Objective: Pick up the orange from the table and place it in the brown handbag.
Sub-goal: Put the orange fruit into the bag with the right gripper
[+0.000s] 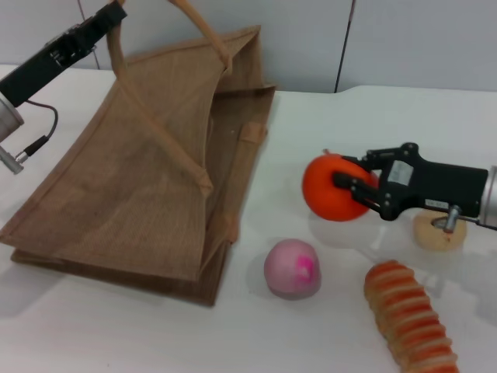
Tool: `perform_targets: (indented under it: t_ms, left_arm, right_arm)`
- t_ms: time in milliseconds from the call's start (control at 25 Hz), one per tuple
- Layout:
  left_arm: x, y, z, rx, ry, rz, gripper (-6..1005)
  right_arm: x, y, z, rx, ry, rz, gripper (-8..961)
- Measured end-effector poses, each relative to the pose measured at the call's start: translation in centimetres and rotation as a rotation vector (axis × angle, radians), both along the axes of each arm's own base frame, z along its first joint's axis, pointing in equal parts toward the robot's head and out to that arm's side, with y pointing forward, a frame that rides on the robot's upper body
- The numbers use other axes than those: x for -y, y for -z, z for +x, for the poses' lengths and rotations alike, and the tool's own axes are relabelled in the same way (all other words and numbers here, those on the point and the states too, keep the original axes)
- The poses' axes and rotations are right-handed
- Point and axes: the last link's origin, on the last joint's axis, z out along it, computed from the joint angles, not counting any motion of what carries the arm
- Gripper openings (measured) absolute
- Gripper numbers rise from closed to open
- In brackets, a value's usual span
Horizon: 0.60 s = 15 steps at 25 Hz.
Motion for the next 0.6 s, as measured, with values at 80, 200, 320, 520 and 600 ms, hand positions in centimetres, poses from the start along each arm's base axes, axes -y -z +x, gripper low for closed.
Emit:
perform_targets:
  t_ms: [80, 200, 320, 520, 600]
  left_arm:
    - [-0.1, 0.1, 0.5, 0.003, 0.020, -0.005, 131]
    - [-0.3, 0.4, 1.3, 0.008, 0.052, -0.017, 131]
    - [-0.3, 0.6, 2.1, 0.017, 0.083, -0.029, 131]
    - [-0.3, 0.9, 3.3, 0.044, 0.141, -0.054, 132]
    - [-0.2, 1.0, 3.7, 0.054, 0.158, -0.064, 132]
  right_arm:
    - [-0.4, 0.2, -0.6, -0.004, -0.015, 0.003, 250]
    - [-1.0, 1.0, -2.3, -0.011, -0.059, -0.007, 229]
    - [-1.6, 1.8, -3.8, -0.005, -0.092, -0.012, 208]
    - [-2.3, 3.5, -6.4, 0.012, -0.154, -0.031, 170]
    - [-2.3, 4.2, -7.5, 0.014, -0.184, -0.046, 161]
